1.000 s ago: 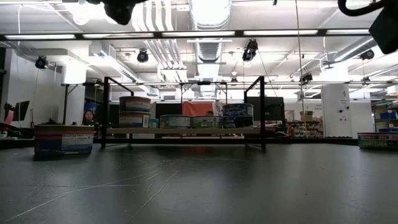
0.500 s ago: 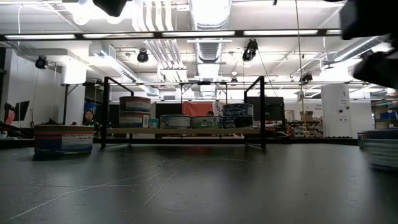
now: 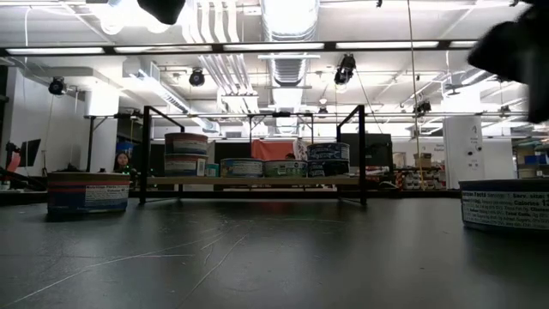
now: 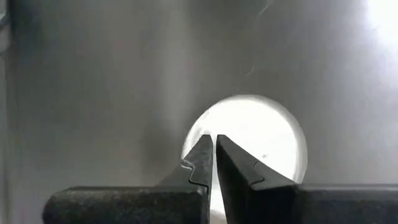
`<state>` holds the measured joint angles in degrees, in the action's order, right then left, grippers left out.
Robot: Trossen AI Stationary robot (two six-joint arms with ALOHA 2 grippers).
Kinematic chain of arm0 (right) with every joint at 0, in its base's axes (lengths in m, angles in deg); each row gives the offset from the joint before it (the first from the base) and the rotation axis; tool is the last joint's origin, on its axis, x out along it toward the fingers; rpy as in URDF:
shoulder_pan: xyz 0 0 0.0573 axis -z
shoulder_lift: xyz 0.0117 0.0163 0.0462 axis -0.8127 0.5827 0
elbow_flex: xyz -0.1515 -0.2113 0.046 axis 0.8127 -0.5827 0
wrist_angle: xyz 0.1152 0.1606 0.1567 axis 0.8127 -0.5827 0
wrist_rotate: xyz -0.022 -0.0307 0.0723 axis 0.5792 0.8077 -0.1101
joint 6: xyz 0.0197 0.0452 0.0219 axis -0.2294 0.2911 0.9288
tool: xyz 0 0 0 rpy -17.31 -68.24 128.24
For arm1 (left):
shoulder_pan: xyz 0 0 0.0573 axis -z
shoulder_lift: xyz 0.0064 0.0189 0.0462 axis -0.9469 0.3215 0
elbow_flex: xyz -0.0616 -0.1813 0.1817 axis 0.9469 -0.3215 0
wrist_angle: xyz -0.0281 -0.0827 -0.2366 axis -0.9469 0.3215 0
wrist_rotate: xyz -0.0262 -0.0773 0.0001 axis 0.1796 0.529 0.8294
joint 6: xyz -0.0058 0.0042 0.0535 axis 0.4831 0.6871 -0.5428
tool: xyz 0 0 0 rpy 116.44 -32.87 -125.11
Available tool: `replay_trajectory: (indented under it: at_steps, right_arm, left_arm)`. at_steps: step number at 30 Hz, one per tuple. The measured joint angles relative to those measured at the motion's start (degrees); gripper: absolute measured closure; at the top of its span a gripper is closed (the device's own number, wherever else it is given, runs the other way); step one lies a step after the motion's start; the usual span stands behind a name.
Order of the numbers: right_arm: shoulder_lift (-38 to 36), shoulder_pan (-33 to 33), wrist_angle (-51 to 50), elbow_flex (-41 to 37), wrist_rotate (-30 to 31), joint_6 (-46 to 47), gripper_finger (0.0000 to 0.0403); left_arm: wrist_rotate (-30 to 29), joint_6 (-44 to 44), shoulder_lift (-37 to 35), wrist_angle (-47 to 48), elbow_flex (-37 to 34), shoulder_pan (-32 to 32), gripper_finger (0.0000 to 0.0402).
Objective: Stack canned seafood by type on shelf
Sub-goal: Stack the blue tuna can on top of the other blue tuna cans on the shelf
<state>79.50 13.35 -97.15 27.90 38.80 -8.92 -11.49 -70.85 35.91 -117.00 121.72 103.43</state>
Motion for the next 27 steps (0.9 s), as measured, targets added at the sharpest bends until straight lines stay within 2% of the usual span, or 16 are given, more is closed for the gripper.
replay_trajectory:
  at_steps: [4,7,11,18,27]
  right_arm:
    - [0.15,-1.44,-0.38,-1.95,-2.89,4.23,0.039]
    - [0.15,-2.32,-0.18,-3.88,-1.74,8.14,0.039]
    - [0.15,-2.68,0.2,-6.52,0.3,8.43,0.039]
    - [0.29,-0.03,8.83,-10.55,2.23,2.76,0.039]
    - [0.7,6.4,19.58,-11.36,5.38,-10.92,0.039]
  left_arm:
    - [0.0,0.97,0.26,-0.03,-0.04,0.15,0.0401]
    - [0.0,1.31,1.05,-0.78,-0.08,0.28,0.0401]
    - [0.0,1.33,1.99,-1.4,0.14,0.3,0.0401]
    - [0.0,-0.22,3.16,-4.63,0.33,0.3,0.0401]
    - [-0.37,-0.31,5.95,-6.07,0.33,0.24,0.0401]
